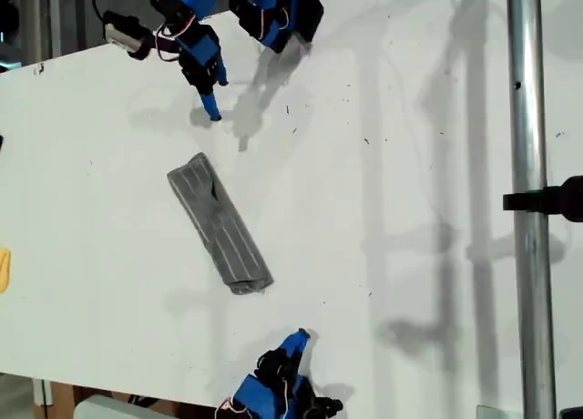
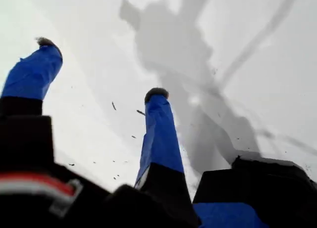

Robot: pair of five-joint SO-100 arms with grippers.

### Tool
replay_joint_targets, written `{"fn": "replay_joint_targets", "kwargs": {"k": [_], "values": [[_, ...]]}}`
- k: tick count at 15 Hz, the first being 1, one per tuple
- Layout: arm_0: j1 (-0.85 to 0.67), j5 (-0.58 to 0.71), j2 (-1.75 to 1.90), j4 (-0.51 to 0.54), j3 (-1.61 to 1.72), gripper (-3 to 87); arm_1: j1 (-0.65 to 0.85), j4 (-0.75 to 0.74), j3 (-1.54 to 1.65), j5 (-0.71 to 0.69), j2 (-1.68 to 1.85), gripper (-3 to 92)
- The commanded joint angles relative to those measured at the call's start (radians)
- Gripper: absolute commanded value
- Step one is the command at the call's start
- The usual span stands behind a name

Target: Grasp corners of a towel and fold twice.

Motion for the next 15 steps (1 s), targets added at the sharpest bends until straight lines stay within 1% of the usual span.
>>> {"fn": "replay_joint_targets", "kwargs": {"k": [1,2,3,4,5,6,7,8,10,13,14,15], "values": [[0.018,-0.003,0.046,-0.032,0.060,-2.6,0.098,-0.183,0.041,-0.074,-0.061,38.0],[0.020,-0.006,0.046,-0.043,0.097,-2.6,0.175,-0.387,0.063,-0.198,-0.187,39.5],[0.032,-0.026,0.046,-0.060,0.135,-2.6,0.227,-0.538,0.017,-0.288,-0.374,39.9],[0.052,-0.046,0.046,-0.087,0.160,-2.6,0.253,-0.647,-0.084,-0.370,-0.588,40.7],[0.066,-0.060,0.046,-0.104,0.170,-2.6,0.249,-0.719,-0.215,-0.434,-0.784,41.2],[0.080,-0.077,0.046,-0.109,0.173,-2.6,0.225,-0.755,-0.348,-0.480,-0.945,41.5],[0.087,-0.089,0.046,-0.101,0.175,-2.6,0.201,-0.778,-0.476,-0.508,-1.095,41.5],[0.092,-0.098,0.046,-0.100,0.175,-2.6,0.170,-0.744,-0.623,-0.520,-1.230,42.1],[0.092,-0.103,0.046,-0.098,0.176,-2.6,0.086,-0.689,-0.822,-0.531,-1.370,42.3],[0.089,-0.100,0.046,-0.095,0.178,-2.6,-0.035,-0.672,-0.934,-0.517,-1.450,41.7],[0.091,-0.100,0.046,-0.091,0.178,-2.6,-0.074,-0.669,-0.943,-0.517,-1.456,37.8],[0.092,-0.101,0.046,-0.087,0.178,-2.6,-0.097,-0.657,-0.937,-0.486,-1.454,17.1]]}}
